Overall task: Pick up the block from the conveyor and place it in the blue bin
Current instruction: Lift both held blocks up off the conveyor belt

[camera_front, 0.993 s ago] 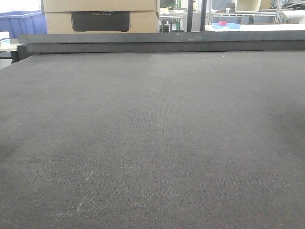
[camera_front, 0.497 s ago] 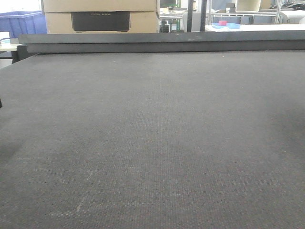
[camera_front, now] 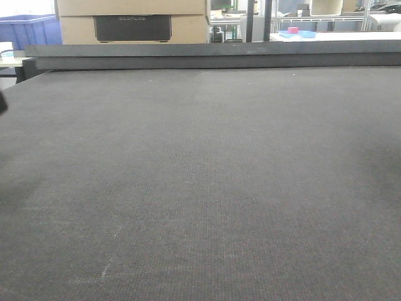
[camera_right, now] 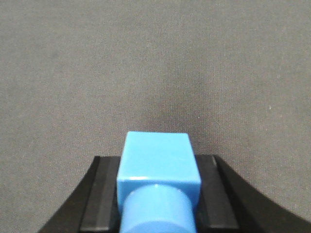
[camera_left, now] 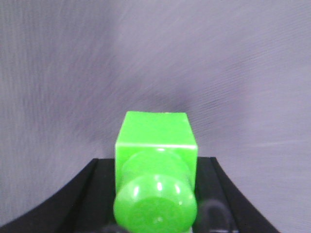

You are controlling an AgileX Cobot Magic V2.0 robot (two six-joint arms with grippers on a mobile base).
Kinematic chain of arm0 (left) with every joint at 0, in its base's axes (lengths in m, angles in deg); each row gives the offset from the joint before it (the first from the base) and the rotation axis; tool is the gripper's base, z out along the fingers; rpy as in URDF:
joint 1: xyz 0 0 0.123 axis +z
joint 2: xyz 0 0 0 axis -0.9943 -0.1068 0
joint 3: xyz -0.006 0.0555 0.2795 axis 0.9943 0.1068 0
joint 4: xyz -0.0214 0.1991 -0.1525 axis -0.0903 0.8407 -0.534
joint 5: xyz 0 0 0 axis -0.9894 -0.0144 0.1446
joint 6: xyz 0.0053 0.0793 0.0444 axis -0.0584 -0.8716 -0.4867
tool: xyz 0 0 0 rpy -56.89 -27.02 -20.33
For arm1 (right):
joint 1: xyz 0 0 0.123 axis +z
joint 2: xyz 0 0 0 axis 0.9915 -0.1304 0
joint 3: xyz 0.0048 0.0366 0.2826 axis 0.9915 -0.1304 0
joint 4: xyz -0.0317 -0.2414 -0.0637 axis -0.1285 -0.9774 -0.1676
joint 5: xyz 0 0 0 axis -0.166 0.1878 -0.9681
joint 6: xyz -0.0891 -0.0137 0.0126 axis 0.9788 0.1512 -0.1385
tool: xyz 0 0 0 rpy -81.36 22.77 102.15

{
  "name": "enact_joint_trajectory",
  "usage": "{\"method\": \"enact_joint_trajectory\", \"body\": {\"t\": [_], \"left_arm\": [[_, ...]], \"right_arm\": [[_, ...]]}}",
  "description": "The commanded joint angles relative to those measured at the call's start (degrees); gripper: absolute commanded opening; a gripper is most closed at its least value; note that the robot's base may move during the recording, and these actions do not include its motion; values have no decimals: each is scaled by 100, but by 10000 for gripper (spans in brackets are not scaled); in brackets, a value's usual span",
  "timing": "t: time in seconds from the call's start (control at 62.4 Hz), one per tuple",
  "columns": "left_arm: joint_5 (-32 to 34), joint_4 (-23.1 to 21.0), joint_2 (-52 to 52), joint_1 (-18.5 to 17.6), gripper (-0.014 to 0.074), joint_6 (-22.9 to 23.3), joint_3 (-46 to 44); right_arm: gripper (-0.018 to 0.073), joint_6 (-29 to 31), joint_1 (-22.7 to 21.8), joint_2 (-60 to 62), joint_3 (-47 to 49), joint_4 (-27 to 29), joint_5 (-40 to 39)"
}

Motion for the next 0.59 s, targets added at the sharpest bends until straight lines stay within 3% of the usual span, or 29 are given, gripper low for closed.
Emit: {"method": "enact_joint_trajectory", "body": {"t": [0.0,0.16,0.352,0.432,0.577], "left_arm": [[550,-386,493,-233,-111,-388,-44],[2001,-617,1466,-613,-111,-588,140],[3379,-1012,2444,-642,-111,-588,459],[3736,-1012,2799,-642,-111,-588,646],[3808,-872,3405,-642,-111,-588,964]], "right_arm": [[-167,170,16,58,-4,-13,-164],[-167,428,203,372,-4,-13,-572],[-167,474,280,610,-17,-65,-826],[-167,474,288,728,-154,-92,-1056],[-162,474,288,1381,-894,-53,-2295]]}}
